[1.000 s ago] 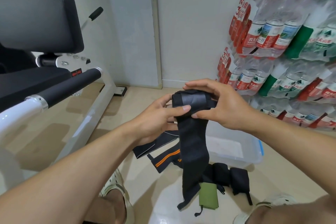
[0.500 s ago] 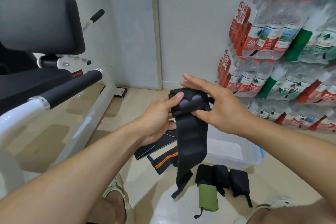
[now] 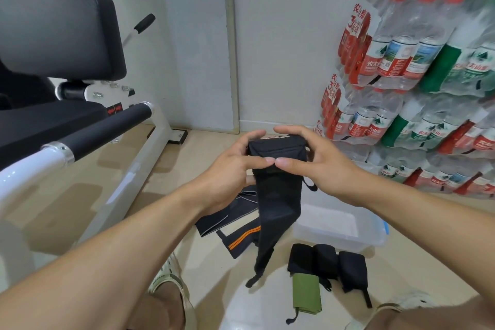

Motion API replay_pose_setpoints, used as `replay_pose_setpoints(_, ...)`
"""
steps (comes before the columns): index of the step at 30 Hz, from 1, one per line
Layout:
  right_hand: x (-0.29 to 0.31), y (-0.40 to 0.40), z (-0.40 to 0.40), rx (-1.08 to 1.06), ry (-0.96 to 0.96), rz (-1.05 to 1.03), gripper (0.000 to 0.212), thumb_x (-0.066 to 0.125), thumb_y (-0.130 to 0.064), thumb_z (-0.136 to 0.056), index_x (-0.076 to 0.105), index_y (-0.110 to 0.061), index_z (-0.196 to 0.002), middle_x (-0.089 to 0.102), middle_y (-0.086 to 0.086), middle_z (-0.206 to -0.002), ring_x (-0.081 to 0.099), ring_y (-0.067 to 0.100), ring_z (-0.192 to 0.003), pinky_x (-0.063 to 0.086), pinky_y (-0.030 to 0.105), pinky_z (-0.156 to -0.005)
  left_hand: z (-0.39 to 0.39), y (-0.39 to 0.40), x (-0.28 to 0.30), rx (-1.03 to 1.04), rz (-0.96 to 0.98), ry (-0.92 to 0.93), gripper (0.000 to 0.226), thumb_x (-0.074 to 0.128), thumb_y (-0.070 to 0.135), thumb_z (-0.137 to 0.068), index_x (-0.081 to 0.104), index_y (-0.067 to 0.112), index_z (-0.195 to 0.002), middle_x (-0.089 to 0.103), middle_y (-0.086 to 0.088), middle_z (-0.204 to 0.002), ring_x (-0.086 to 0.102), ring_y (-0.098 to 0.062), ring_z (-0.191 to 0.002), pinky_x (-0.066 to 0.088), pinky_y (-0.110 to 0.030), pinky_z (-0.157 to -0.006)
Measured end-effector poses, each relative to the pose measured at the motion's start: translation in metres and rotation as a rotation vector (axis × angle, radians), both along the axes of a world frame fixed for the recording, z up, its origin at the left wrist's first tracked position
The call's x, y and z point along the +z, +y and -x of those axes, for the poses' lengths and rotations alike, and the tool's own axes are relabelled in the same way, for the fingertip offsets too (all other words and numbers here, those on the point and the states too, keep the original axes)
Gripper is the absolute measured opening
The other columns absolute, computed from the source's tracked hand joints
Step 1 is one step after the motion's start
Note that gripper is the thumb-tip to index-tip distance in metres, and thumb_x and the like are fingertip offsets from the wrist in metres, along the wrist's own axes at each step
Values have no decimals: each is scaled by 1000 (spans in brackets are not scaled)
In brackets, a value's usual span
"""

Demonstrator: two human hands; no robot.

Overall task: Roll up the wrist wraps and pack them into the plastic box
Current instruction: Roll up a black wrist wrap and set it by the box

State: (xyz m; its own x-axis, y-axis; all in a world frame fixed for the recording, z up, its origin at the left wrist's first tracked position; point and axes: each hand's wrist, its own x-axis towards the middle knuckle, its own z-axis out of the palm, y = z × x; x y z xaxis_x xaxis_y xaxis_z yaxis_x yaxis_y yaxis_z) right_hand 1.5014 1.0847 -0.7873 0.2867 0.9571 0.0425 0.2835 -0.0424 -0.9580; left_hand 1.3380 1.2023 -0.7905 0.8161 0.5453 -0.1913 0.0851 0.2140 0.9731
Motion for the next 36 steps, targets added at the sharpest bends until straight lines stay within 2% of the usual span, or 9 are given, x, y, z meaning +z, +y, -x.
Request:
replay_pose_setpoints(5, -9, 2, 9, 2, -54, -22, 71, 77, -16, -90, 43, -36, -149, 57, -7, -138, 62, 3, -119, 55, 26, -95, -9, -13, -1, 77, 67, -17, 75, 57, 21, -99, 15, 38, -159, 73, 16, -99, 74, -4, -89, 54, -27, -77)
replay_pose_setpoints(8, -16, 3, 11, 54, -169, 65, 80, 71, -26, -95, 23, -38, -158, 36, -9, -158, 42, 6, -141, 40, 33, -117, -9, -15, -5, 97, 76, 14, 79, 60, 29, -99, 9, 38, -160, 67, 12, -121, 74, -6, -95, 57, -30, -84)
replay_pose_setpoints(10, -19, 2, 12, 56, -132, 71, 81, 72, -33, -92, 25, -37, -157, 40, -6, -155, 47, 9, -138, 43, 39, -115, -7, -16, -3, 112, 41, 56, 79, 59, 32, -100, 9, 38, -161, 60, 2, -140, 69, -15, -112, 54, -38, -100)
replay_pose_setpoints(12, -21, 2, 14, 23, -78, 42, 76, 75, -31, -89, 35, -36, -152, 49, -3, -146, 57, 11, -129, 51, 41, -108, -6, -13, -4, 129, 28, 62, 78, 60, 28, -101, 11, 36, -161, 60, 0, -140, 66, -19, -117, 53, -39, -101)
replay_pose_setpoints(16, -15, 2, 17, -25, -93, -54, 75, 80, -4, -84, 48, -34, -145, 58, -6, -136, 62, 7, -121, 54, 33, -103, -5, -9, -1, 104, 131, 17, 78, 63, 14, -98, 18, 25, -161, 66, 9, -116, 75, -8, -91, 59, -26, -72)
replay_pose_setpoints(21, -7, 1, 14, -22, -161, -155, 83, 84, 3, -77, 51, -36, -143, 59, -10, -135, 59, 8, -126, 51, 35, -106, -1, -6, 4, 15, 134, 26, 45, 63, 29, -98, 52, 14, -139, 72, -9, -124, 71, -25, -110, 58, -40, -85)
replay_pose_setpoints(27, -9, 1, 13, -25, -192, -149, 86, 87, -3, -76, 50, -35, -146, 56, -15, -139, 56, 3, -128, 51, 29, -106, -1, -1, -1, 59, 123, 0, 45, 64, 27, -99, 53, 10, -138, 69, -15, -126, 70, -29, -113, 60, -44, -85)
replay_pose_setpoints(33, -10, 2, 3, -19, 69, -7, 78, 82, -45, -72, 51, -39, -143, 63, -10, -131, 66, 7, -116, 59, 30, -90, 2, 3, 2, 78, 35, -62, 44, 71, 5, -90, 60, 20, -130, 66, -17, -124, 74, -21, -98, 60, -32, -73)
replay_pose_setpoints(36, -12, 2, 0, -16, 119, -29, 61, 83, -37, -73, 63, -33, -131, 67, -5, -125, 69, 16, -114, 61, 35, -88, 4, 3, 2, 56, 17, -64, 47, 75, 3, -85, 62, 21, -127, 64, -21, -127, 73, -25, -101, 60, -36, -77)
